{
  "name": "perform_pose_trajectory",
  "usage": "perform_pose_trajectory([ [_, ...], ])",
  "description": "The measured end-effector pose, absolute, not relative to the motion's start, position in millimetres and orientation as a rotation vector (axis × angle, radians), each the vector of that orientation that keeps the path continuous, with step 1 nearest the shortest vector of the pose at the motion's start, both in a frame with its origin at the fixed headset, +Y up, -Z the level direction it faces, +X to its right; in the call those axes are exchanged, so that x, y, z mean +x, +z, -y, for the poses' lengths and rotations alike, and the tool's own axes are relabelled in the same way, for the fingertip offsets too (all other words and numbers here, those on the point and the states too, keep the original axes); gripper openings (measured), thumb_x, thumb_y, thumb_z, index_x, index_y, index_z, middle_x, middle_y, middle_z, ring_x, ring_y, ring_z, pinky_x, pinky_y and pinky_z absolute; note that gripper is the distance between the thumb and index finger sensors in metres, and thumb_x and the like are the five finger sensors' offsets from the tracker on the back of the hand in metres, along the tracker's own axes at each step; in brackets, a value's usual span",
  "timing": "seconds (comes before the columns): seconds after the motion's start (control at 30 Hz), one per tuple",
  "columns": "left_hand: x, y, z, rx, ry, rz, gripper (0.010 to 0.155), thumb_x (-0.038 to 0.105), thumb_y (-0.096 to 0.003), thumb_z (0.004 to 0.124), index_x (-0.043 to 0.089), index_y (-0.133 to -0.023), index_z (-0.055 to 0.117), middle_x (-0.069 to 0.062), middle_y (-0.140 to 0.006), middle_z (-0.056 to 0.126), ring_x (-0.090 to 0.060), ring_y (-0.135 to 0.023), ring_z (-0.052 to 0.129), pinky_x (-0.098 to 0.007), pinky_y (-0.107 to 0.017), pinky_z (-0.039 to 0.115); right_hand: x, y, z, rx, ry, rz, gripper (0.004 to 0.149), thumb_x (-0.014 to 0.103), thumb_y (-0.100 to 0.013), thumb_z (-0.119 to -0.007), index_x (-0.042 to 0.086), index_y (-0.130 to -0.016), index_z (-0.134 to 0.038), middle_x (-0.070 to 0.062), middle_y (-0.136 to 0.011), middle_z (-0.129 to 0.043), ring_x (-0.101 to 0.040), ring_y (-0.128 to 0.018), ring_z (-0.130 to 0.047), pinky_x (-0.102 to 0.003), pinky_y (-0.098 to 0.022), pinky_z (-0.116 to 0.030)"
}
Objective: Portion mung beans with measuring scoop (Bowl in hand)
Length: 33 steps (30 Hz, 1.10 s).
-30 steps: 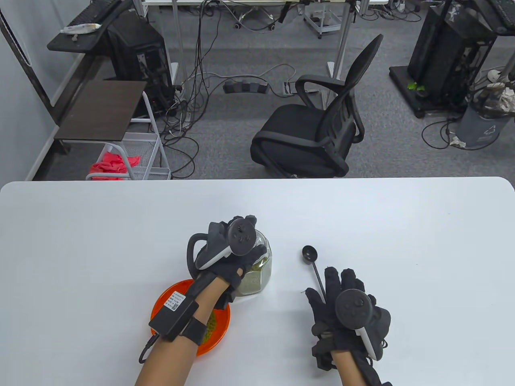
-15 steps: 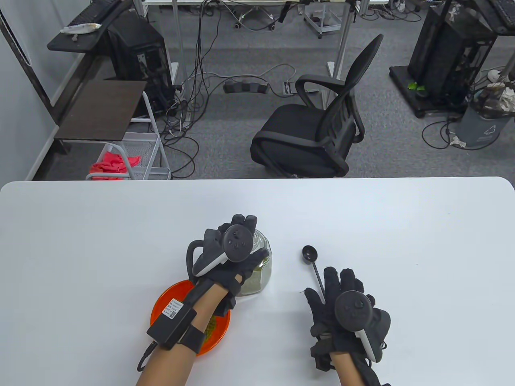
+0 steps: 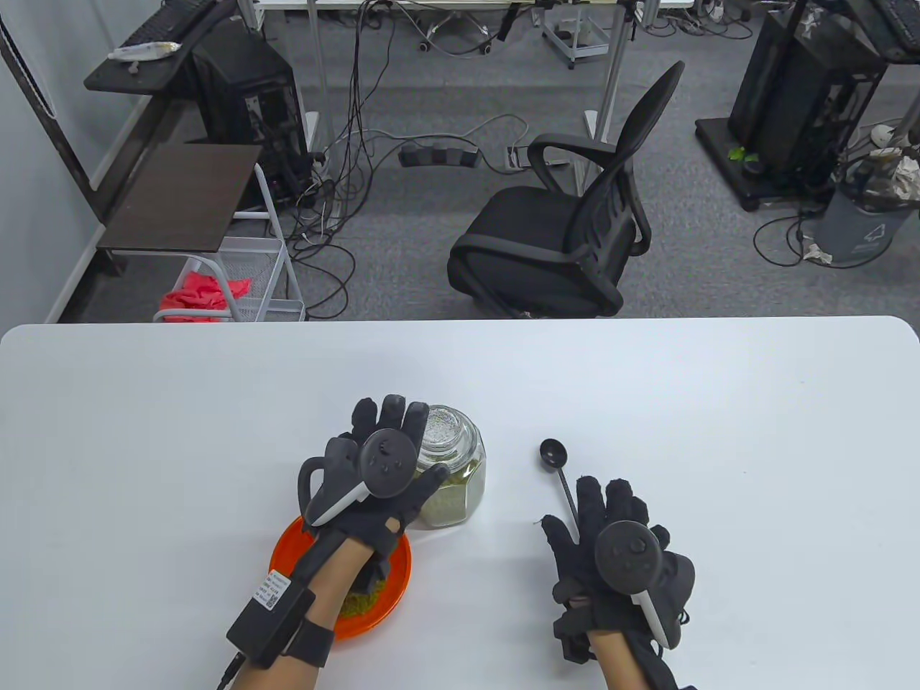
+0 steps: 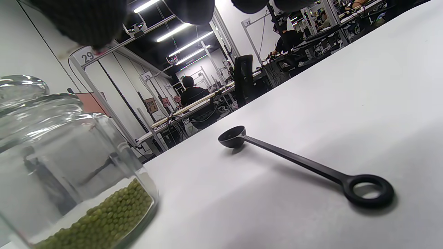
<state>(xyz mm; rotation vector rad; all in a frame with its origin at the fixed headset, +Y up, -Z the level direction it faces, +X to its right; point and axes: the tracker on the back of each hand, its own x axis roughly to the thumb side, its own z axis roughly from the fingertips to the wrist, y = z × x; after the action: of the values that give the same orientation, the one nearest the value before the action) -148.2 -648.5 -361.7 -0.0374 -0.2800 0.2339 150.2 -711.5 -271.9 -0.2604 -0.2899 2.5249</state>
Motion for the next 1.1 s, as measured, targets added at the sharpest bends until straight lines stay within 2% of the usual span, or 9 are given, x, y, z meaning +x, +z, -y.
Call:
perform_pose_trajectory([
  [0.73, -223, -324, 666, -0.031, 0.277, 0.162, 0.085, 0.069, -0.0516, 0.064, 0.030, -0.117, 0.027, -0.005, -0.119, 0.020, -0.054, -0.113, 0.027, -0.071, -0.076, 0.047, 145, -270, 711, -0.240, 2.542, 0.331, 0.074, 0.051, -0.044, -0.080, 0.018, -0.106, -0.059, -0.025, -0.111, -0.043, -0.056, -0.101, -0.045, -0.082, -0.063, -0.028],
  [1.1, -246, -310, 677, -0.030, 0.302, 0.134, 0.085, 0.069, -0.0516, 0.064, 0.030, -0.118, 0.028, -0.006, -0.119, 0.019, -0.054, -0.113, 0.026, -0.072, -0.076, 0.046, 140, -269, 712, -0.218, 2.561, 0.325, 0.074, 0.051, -0.044, -0.080, 0.018, -0.106, -0.059, -0.025, -0.111, -0.043, -0.056, -0.102, -0.045, -0.082, -0.063, -0.028],
])
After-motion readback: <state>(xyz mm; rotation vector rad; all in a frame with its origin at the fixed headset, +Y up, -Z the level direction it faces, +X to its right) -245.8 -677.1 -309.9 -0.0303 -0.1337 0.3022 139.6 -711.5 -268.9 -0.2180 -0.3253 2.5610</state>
